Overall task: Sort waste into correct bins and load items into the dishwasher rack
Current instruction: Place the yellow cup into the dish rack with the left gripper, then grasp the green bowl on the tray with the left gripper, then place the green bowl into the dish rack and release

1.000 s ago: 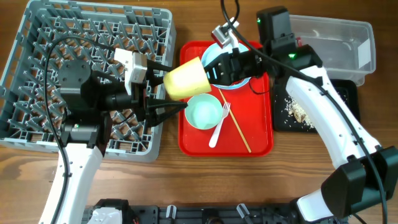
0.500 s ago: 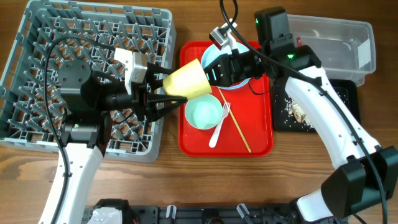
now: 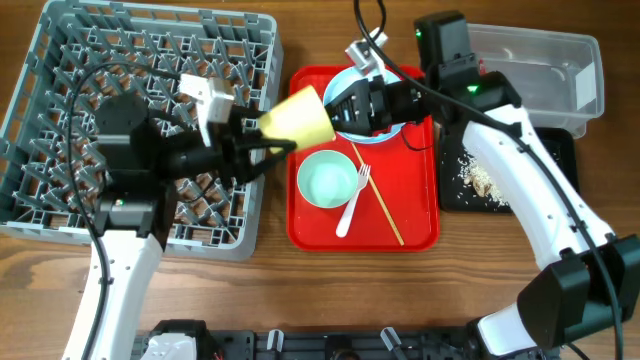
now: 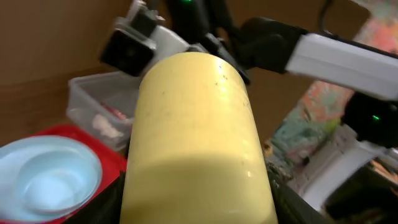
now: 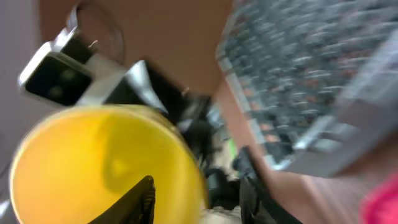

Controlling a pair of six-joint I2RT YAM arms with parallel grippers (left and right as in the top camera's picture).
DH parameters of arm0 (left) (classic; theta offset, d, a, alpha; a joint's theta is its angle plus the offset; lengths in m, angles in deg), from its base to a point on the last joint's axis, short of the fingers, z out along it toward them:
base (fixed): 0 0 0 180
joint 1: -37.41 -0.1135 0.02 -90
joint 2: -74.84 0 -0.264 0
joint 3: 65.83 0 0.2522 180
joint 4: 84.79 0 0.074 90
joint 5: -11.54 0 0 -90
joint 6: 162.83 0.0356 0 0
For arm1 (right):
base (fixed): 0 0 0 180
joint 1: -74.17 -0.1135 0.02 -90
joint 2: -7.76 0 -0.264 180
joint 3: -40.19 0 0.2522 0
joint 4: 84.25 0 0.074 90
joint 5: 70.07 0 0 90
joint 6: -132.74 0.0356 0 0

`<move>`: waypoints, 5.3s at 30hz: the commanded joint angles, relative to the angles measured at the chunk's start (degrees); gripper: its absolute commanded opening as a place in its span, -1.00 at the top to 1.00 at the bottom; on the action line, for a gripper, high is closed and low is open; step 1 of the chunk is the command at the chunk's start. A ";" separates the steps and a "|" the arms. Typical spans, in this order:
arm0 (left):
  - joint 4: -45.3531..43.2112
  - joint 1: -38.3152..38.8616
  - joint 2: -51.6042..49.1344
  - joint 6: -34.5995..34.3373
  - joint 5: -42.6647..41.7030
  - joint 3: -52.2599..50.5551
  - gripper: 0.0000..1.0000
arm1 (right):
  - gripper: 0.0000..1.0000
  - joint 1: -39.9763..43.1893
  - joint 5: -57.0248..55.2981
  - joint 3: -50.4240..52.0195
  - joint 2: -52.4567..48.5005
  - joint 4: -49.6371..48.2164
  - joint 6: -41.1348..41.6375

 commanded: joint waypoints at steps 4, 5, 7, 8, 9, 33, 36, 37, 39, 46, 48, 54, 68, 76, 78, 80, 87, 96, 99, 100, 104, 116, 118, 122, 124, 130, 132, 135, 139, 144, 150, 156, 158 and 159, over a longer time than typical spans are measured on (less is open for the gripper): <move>12.81 -7.48 -0.26 0.81 18.08 0.70 0.14 | 0.05 5.64 -27.69 -0.74 0.00 7.76 -3.80; 16.63 -8.28 -0.24 0.79 26.29 0.70 0.21 | 0.05 5.64 -30.29 -0.74 0.31 10.34 -5.49; 21.51 -9.05 -0.07 0.76 35.91 0.70 0.59 | 0.05 5.64 -35.76 -0.76 1.42 14.21 -7.80; 23.19 -9.42 0.20 0.76 38.53 0.74 0.71 | 0.04 5.64 -38.42 -0.76 2.05 15.74 -8.24; 24.98 -9.97 0.63 0.74 40.59 0.83 0.82 | 0.03 5.75 -41.75 -0.92 2.93 17.68 -8.37; 61.70 -16.52 -10.21 0.55 69.92 14.99 0.92 | -0.04 15.65 -51.10 -1.51 12.11 29.44 -14.51; 61.96 -16.48 -14.05 0.55 69.90 14.97 0.87 | -0.04 15.65 -51.08 -1.51 12.11 29.44 -14.51; 61.94 -16.48 -15.39 0.55 69.88 14.93 0.76 | -0.04 15.65 -51.08 -1.51 12.11 29.44 -14.51; 61.44 -16.48 -17.59 0.55 69.35 14.93 0.49 | -0.04 15.65 -51.10 -1.49 12.11 29.44 -14.51; 58.31 -16.48 -19.45 0.55 69.16 14.95 -1.00 | -0.12 15.65 -51.08 -1.49 12.11 30.25 -14.49; 57.66 -16.48 -18.80 0.55 66.58 15.23 -1.00 | -0.40 15.65 -51.04 -1.49 12.11 30.34 -14.51; 55.56 -14.99 -13.68 0.55 58.49 23.78 -1.00 | -0.99 15.65 -51.08 -1.49 12.11 31.43 -14.53; 43.58 23.82 -20.22 0.35 54.86 24.63 -0.96 | -0.99 28.96 -67.56 -3.98 15.43 36.72 -7.15; 39.04 36.17 -38.97 0.33 57.92 24.63 -0.72 | -1.00 29.57 -67.58 -1.25 15.43 36.65 -6.84; 38.86 37.66 -42.03 0.35 60.57 24.63 -0.69 | -1.00 29.57 -67.60 -0.66 15.39 36.72 -6.84; 38.71 38.69 -44.04 0.35 63.43 24.63 -0.56 | -0.99 29.57 -67.58 -0.66 15.32 36.68 -6.84; 37.97 39.80 -46.75 0.33 67.14 24.63 0.35 | -1.00 29.57 -67.60 -0.66 15.32 36.70 -6.91; 37.90 41.09 -46.05 0.33 66.90 25.24 0.92 | -0.99 29.57 -67.58 -0.66 15.32 36.74 -7.04; 38.75 41.18 -42.82 0.35 66.93 26.38 0.92 | -1.00 29.57 -67.58 -0.66 15.32 36.76 -7.06; 38.93 41.11 -41.79 0.35 66.93 26.75 0.92 | -0.99 29.57 -67.58 -0.66 15.32 36.76 -7.06; 39.10 39.93 -32.41 0.35 66.93 27.21 0.92 | -1.00 29.57 -67.58 -0.66 15.32 36.96 -7.26; 36.57 6.12 -13.88 0.87 43.23 27.21 0.92 | -0.99 29.57 -67.58 -0.66 15.32 36.94 -7.98; 35.39 -2.08 -15.63 2.29 31.39 27.21 0.92 | -0.99 29.57 -67.56 -0.66 15.32 36.96 -8.00; 32.17 -11.89 -21.51 2.23 16.22 27.21 0.92 | -0.99 29.57 -67.54 -0.66 15.32 36.96 -7.96; 30.77 -15.23 -25.83 2.05 10.10 27.21 0.92 | -1.00 29.57 -67.54 -0.66 15.32 36.98 -7.96; 23.58 -21.09 -39.58 1.53 -7.08 27.21 0.92 | -0.99 29.57 -67.56 -0.66 15.32 36.92 -7.96; 23.67 -21.99 -42.49 1.40 -7.28 27.21 0.92 | -0.99 29.57 -67.56 -0.66 15.32 36.98 -8.00; 23.67 -23.87 -44.81 1.40 -7.26 27.21 0.92 | -0.99 29.57 -67.56 -0.66 15.32 36.98 -8.04; 25.29 -27.23 -45.11 1.42 -7.15 27.21 0.67 | -0.99 29.57 -67.56 -0.66 15.32 36.98 -8.07; 32.41 -32.11 -45.11 1.49 -3.82 27.21 -0.21 | -0.99 29.57 -67.56 -0.66 15.32 36.98 -8.09; 34.51 -36.65 -45.11 1.66 -3.78 27.21 -0.64 | -0.99 29.57 -67.58 -0.66 15.32 36.98 -8.11; 35.82 -40.89 -44.85 1.60 -3.58 27.21 -1.00 | -0.99 29.57 -67.58 -0.66 15.32 36.98 -8.13; 36.44 -41.07 -43.89 1.62 -3.56 27.21 -1.00 | -0.99 29.57 -67.58 -0.66 15.32 36.96 -8.13; 36.44 -40.76 -43.17 1.62 -3.50 27.21 -1.00 | -0.99 29.57 -67.56 -0.66 15.32 36.94 -8.11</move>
